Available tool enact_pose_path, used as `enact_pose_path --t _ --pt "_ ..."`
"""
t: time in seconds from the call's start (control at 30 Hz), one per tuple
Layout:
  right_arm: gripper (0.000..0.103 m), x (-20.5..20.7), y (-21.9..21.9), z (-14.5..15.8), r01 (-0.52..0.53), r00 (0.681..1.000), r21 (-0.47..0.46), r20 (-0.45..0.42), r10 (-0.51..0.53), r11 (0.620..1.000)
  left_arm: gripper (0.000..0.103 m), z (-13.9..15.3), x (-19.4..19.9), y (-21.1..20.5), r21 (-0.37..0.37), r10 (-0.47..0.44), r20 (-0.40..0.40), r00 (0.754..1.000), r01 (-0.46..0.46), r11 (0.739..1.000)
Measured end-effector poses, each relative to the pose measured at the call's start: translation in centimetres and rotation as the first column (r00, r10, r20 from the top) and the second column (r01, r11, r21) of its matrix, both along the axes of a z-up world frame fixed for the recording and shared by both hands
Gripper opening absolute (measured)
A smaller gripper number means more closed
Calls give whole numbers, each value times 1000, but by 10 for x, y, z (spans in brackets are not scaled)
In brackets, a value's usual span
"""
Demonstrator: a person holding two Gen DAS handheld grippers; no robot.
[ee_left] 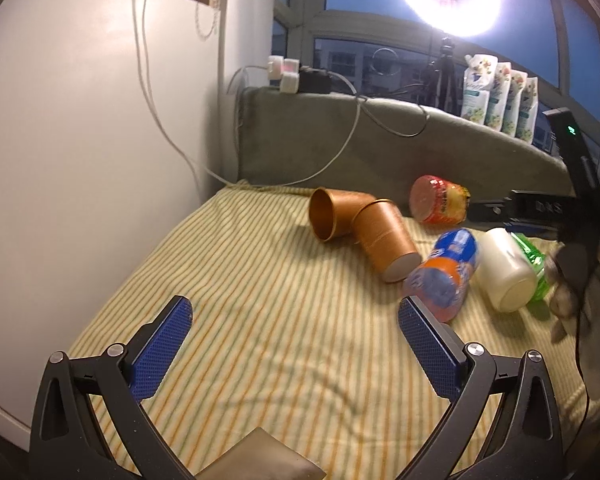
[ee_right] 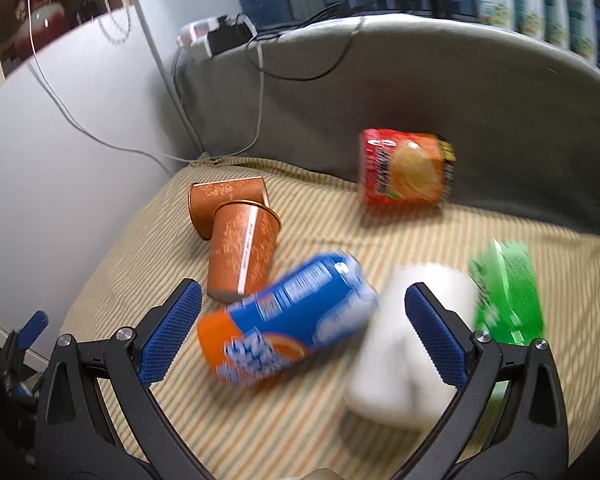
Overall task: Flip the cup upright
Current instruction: 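Reach down and grasp the orange paper cup lying on its side with the right gripper, then lift the orange cup and rotate it rim-up with the right gripper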
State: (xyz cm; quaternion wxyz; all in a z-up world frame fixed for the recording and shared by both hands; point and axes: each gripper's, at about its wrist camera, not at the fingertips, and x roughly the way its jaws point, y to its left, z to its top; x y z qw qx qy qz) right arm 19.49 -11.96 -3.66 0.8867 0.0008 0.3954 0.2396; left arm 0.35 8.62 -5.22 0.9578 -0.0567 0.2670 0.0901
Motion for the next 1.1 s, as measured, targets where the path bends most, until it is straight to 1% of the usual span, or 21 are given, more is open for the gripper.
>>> enact_pose_path --t 0.23,0.47,0.53,0.6,0.73,0.8,0.83,0.87,0.93,1.0,1.1 --pt "103 34 47 -8 -85 994 -33 -72 82 996 103 -5 -2 18 -28 36 -7 999 -36 999" --pt "101 56 78 -26 -125 982 -72 -151 113 990 103 -6 -2 29 -40 54 -14 998 -55 998" --pt "95 59 84 -31 -136 978 -85 -172 120 987 103 -7 -1 32 -46 59 -18 998 -59 997" --pt "92 62 89 -36 -144 973 -100 -195 123 984 102 -7 -2 34 -52 62 -19 998 -63 997" --pt "91 67 96 -45 -159 963 -95 -233 133 983 103 -7 -3 37 -57 68 -18 998 -69 996" --pt "88 69 100 -48 -159 964 -121 -232 128 980 103 -7 -3 39 -58 69 -17 997 -70 996" --pt "84 70 101 -49 -159 965 -128 -231 126 979 103 -7 -4 39 -59 71 -16 997 -71 996" --pt "81 70 103 -49 -157 965 -134 -229 124 979 103 -6 -4 40 -60 72 -15 997 -73 996" --pt "68 74 105 -52 -156 964 -142 -240 119 978 103 -6 -6 41 -58 75 -13 997 -75 995" --pt "68 78 109 -55 -158 963 -163 -245 115 974 103 -6 -6 42 -61 76 -9 997 -76 995" --pt "67 78 111 -59 -162 961 -166 -249 118 973 103 -5 -8 43 -63 80 -5 997 -80 995"
